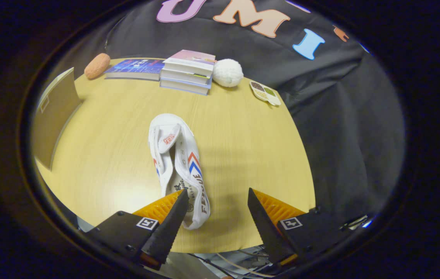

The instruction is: Open the storage box then place both shoes into the box .Put the left shoe in first, then the right shoe, with the right side of both shoes facing outward in a uniform manner.

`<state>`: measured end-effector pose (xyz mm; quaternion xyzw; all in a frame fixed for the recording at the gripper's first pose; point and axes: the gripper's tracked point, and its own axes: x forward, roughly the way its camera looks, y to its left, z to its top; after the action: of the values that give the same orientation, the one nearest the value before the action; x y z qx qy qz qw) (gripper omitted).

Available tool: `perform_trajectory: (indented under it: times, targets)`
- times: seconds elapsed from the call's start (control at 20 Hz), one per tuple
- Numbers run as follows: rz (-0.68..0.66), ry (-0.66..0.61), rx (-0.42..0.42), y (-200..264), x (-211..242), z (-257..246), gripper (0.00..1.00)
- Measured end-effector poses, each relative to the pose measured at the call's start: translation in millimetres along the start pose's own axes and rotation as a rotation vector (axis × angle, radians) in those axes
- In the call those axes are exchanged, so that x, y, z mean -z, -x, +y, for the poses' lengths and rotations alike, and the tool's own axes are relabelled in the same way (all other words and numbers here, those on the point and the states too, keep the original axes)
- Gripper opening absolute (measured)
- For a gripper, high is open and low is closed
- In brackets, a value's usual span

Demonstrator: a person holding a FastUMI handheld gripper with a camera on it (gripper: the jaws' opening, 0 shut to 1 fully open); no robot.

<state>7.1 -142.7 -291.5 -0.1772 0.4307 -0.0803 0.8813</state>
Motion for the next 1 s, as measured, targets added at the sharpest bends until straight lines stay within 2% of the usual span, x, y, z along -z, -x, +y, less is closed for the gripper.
perform_trajectory:
  times: [0.25,0.5,1.0]
  targets:
    - [-0.001,0.061,-0.058,-33,5,11,0.97]
    - [-0.066,0.086,-0.069,-58,-16,18,0.97]
    - [-0.17,0.075,-0.099,-93,-46,18,0.79]
